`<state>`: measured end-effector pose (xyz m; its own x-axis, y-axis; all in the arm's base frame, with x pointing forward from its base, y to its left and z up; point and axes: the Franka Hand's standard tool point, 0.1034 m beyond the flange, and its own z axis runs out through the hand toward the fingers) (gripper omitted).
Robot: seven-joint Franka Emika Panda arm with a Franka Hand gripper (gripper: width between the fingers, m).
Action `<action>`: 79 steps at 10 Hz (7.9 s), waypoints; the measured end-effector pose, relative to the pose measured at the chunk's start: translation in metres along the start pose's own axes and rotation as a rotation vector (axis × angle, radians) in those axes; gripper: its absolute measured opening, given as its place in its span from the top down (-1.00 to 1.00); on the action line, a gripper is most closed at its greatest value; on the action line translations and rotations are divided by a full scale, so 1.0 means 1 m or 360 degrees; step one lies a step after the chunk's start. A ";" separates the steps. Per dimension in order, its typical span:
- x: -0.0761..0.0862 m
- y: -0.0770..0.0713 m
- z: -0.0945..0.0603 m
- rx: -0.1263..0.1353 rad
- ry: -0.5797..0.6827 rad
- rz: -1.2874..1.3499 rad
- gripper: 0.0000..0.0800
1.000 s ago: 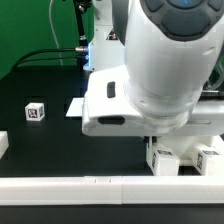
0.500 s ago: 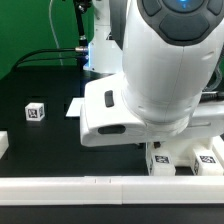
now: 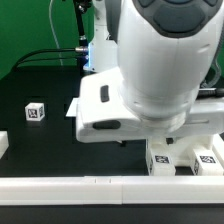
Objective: Assemble chair
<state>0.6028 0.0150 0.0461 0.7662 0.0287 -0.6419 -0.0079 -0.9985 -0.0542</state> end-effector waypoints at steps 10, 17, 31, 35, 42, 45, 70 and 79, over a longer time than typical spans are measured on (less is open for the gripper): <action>-0.106 -0.023 -0.062 0.0065 0.1069 0.0102 -0.62; -0.106 -0.048 -0.036 0.0165 0.1274 0.0377 -0.62; -0.122 -0.107 0.073 0.0272 0.1061 0.0882 -0.62; -0.132 -0.115 0.111 0.0362 0.1046 0.1084 -0.62; -0.116 -0.111 0.155 0.0321 0.1085 0.1082 -0.62; -0.116 -0.105 0.157 0.0297 0.1082 0.1046 -0.62; -0.131 -0.020 -0.010 0.0140 0.0978 0.0307 0.29; -0.088 -0.022 -0.057 -0.0062 0.1012 0.0138 0.29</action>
Offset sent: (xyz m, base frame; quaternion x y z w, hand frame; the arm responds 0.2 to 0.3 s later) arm -0.0075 -0.0078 0.0370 0.0043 0.1011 0.0200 0.9947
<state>0.5721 0.0322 0.1473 0.9953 -0.0737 -0.0631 -0.0730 -0.9972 0.0132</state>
